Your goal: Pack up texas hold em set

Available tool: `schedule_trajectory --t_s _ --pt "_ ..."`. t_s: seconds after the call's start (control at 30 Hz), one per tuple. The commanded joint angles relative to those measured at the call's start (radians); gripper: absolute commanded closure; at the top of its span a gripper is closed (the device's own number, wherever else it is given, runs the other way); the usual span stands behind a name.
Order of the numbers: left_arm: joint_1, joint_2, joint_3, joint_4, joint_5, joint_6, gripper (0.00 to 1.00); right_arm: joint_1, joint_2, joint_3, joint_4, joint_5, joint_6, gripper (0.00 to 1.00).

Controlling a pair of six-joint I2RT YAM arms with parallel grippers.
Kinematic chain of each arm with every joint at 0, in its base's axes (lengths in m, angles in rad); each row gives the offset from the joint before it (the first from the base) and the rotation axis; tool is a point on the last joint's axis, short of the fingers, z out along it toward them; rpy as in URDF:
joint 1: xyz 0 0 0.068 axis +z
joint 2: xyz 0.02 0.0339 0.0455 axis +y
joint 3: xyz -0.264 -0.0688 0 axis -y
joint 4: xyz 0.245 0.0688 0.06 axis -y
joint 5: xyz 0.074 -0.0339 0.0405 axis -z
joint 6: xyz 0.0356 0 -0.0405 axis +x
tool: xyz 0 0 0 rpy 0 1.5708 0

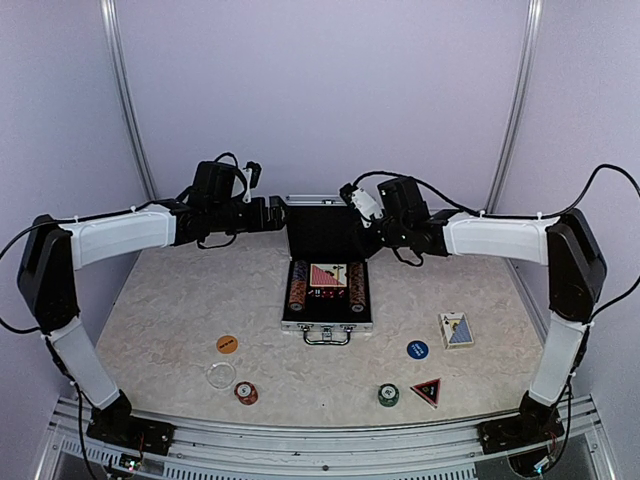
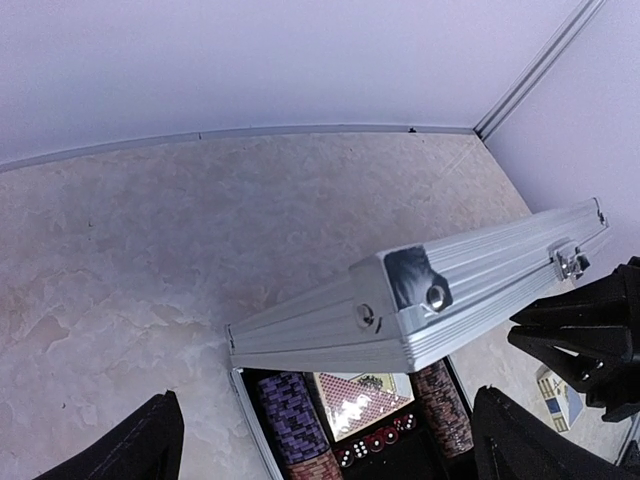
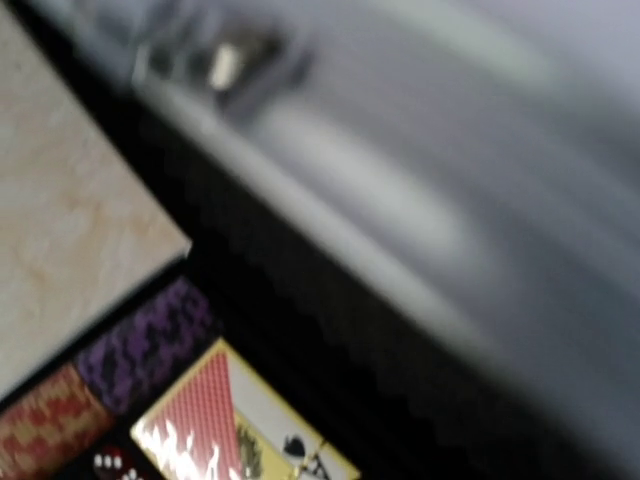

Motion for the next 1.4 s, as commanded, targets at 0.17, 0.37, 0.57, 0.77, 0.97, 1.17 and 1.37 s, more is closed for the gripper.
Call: schedule_trajectory --t_s 0.17,0.37,0.57,0.77,0.97,1.17,1.37 --pt "0.007 -0.069 -0.082 0.045 0.029 -0.043 0.01 0.023 -0.054 -0.056 0.044 -0.041 -0.075 0.87" --pt "0.007 -0.121 -0.131 0.045 0.028 -0.06 0.01 0.053 -0.05 -0.061 0.045 -0.017 -0.161 0.91" --pt "0.009 -0.201 -0.179 0.01 -0.01 -0.078 0.01 0.102 -0.013 -0.029 0.01 0.077 -0.313 0.98" --pt "0.012 -0.278 -0.23 -0.018 -0.042 -0.087 0.01 0.133 0.044 0.035 -0.05 0.145 -0.445 1.0" --pt "0.029 -0.338 -0.25 -0.067 -0.092 -0.089 0.01 0.144 0.123 0.128 -0.104 0.212 -0.556 1.0" --pt "0.043 -0.351 -0.266 -0.096 -0.098 -0.081 0.01 0.149 0.195 0.183 -0.13 0.248 -0.659 1.0" --pt "0.053 -0.373 -0.301 -0.094 -0.097 -0.08 0.01 0.151 0.259 0.22 -0.127 0.287 -0.735 1.0"
